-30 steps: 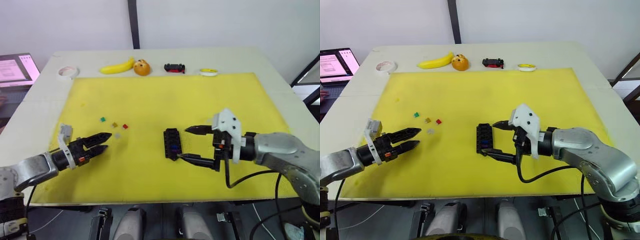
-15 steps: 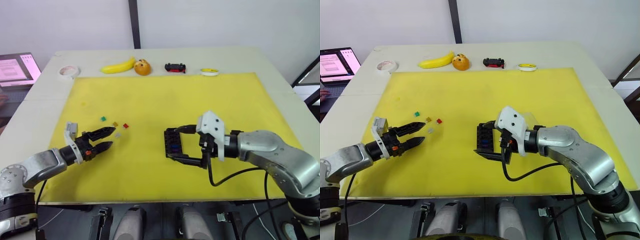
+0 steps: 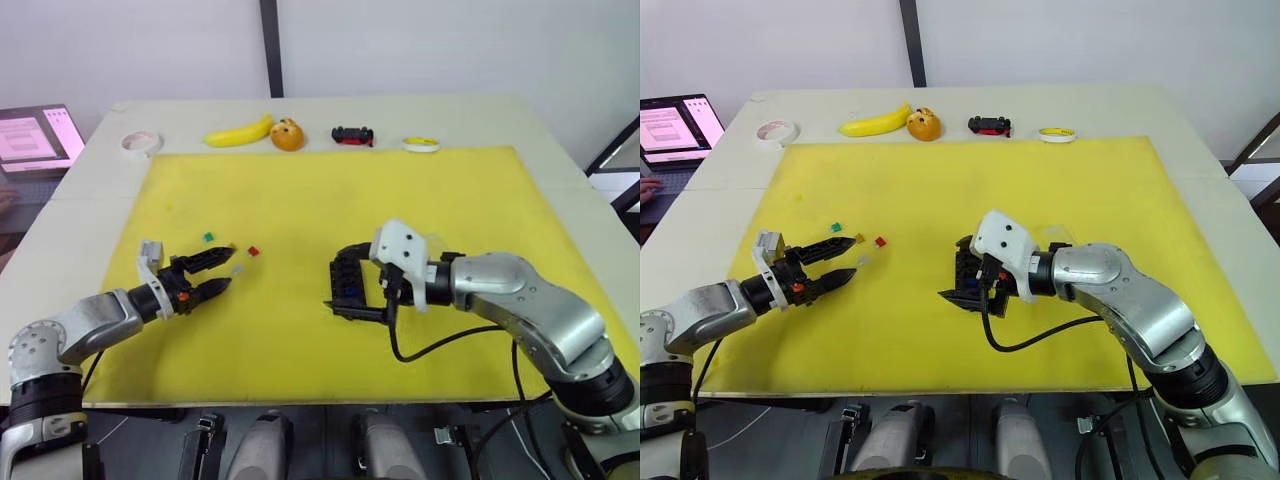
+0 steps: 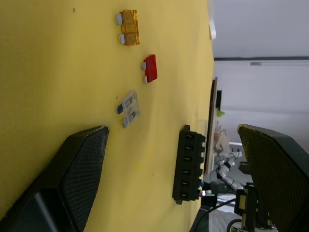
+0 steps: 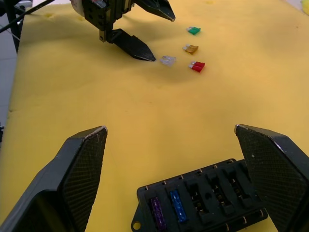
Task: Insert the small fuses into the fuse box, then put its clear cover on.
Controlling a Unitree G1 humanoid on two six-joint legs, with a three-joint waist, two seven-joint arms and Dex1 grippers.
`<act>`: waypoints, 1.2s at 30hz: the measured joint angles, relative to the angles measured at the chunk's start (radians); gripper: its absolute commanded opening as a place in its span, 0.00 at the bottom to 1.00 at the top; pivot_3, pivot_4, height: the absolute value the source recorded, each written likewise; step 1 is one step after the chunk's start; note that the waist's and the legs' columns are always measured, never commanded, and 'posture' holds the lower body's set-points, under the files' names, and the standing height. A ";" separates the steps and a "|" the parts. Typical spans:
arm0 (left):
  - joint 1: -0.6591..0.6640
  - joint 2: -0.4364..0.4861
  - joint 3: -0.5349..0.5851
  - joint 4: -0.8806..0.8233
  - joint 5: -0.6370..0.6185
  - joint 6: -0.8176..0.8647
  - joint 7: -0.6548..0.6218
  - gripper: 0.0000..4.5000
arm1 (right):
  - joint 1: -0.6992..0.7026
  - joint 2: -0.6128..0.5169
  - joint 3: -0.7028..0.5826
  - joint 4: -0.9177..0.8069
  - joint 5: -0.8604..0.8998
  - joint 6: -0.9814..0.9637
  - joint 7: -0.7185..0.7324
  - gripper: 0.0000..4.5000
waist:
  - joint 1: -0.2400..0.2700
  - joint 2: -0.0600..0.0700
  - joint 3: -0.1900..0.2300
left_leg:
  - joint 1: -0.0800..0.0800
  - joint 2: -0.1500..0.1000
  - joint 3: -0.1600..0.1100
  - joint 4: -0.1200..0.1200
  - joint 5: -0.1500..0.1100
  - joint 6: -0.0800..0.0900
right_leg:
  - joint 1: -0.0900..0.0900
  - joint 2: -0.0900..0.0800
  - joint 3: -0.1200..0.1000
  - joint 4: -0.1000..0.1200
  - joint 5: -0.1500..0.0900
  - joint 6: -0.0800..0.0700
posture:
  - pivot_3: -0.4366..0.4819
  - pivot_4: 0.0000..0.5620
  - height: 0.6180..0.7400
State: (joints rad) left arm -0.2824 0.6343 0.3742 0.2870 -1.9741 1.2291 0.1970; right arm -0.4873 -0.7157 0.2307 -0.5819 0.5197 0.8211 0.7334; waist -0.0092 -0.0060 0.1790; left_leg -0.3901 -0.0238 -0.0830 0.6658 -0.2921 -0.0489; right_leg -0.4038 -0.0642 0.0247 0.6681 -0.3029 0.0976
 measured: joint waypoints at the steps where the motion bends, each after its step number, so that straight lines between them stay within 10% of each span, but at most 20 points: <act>1: 0.000 -0.001 0.000 0.000 0.000 -0.003 0.000 1.00 | 0.000 0.002 0.000 0.000 -0.003 0.000 0.000 0.99 | 0.000 0.000 0.000 | 0.000 0.000 0.000 0.000 0.000 0.000 | 0.000 0.000 0.000 0.000 0.000 0.000 | 0.48 0.27 1.00; 36: -0.064 -0.096 -0.007 0.026 0.134 -0.019 -0.049 1.00 | 0.000 0.030 -0.002 0.016 -0.035 0.022 -0.012 0.99 | 0.024 0.001 -0.001 | 0.000 -0.003 -0.001 0.000 0.000 0.000 | 0.002 -0.001 -0.001 0.000 0.000 0.000 | 0.48 0.27 1.00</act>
State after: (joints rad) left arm -0.3469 0.5379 0.3669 0.3125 -1.8404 1.2103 0.1480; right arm -0.4873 -0.6860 0.2287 -0.5654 0.4846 0.8436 0.7214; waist 0.0145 -0.0046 0.1776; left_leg -0.3900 -0.0266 -0.0845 0.6659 -0.2920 -0.0488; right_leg -0.4020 -0.0649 0.0233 0.6676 -0.3029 0.0977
